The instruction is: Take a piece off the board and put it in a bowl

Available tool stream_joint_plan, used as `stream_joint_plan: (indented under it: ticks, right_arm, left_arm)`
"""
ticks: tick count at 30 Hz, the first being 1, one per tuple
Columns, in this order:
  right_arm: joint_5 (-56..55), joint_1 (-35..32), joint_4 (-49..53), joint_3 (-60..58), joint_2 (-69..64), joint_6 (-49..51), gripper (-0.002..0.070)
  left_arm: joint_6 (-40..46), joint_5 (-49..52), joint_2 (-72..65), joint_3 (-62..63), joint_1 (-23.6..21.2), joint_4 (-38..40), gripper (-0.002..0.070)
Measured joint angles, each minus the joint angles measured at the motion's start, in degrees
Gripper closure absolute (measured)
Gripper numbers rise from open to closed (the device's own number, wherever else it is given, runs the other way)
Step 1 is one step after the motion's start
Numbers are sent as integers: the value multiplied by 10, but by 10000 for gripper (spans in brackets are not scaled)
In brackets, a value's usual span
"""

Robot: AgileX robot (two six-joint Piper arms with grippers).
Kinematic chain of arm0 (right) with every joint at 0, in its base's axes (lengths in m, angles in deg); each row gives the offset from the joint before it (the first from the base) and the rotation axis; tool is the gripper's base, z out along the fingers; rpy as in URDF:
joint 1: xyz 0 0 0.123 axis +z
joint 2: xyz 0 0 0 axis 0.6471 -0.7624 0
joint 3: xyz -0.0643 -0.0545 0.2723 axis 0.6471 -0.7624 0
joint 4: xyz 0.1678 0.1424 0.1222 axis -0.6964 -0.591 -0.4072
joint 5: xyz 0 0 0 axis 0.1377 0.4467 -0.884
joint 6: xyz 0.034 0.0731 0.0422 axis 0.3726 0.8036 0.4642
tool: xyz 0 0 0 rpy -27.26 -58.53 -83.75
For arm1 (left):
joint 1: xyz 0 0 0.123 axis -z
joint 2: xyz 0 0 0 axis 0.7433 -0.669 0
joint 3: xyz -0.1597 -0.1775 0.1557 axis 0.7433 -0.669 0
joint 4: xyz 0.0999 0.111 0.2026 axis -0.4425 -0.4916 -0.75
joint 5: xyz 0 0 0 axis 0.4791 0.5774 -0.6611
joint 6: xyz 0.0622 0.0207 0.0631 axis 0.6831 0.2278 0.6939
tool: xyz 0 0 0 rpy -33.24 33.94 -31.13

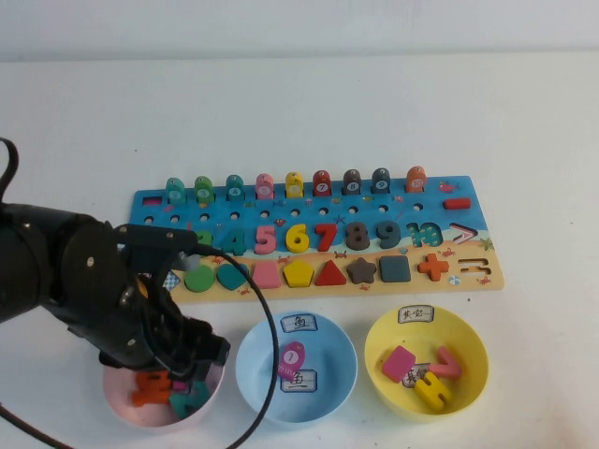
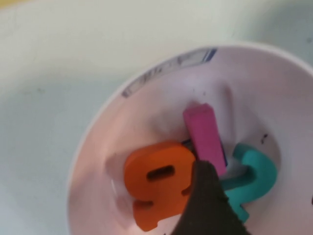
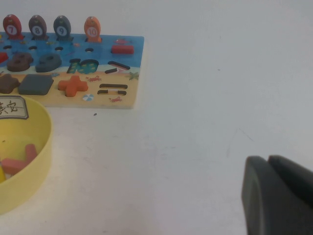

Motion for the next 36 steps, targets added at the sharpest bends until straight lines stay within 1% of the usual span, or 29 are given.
stream_joint_plan:
  ticks: [5,8,11,15,20,23,25,28,32,36]
  right_arm:
    - [0,0,0,0,0,0,694]
    - [0,0,0,0,0,0,694]
    - [0,0,0,0,0,0,694]
    - [0,0,0,0,0,0,694]
    - [0,0,0,0,0,0,694]
    - [0,0,0,0,0,0,694]
    - [0,0,0,0,0,0,694]
    - [0,0,0,0,0,0,694]
    - [0,0,0,0,0,0,694]
    - [0,0,0,0,0,0,694]
  left_arm:
    - [1,24,0,35,0,1,281]
    - [1,51,0,59,0,-5,295]
    - [1,68,0,80,0,-23,363]
    - [1,72,0,101,0,-53,490]
    - [4,82,-1,129,0,-66,561]
    - [4,83,-1,135,0,-66,625]
    - [4,82,-1,135,0,-66,655]
    - [4,76,-1,135,0,-66,672]
    - [18,60,18,135,0,-66,676]
    - [25,23,92,123,0,-69,676]
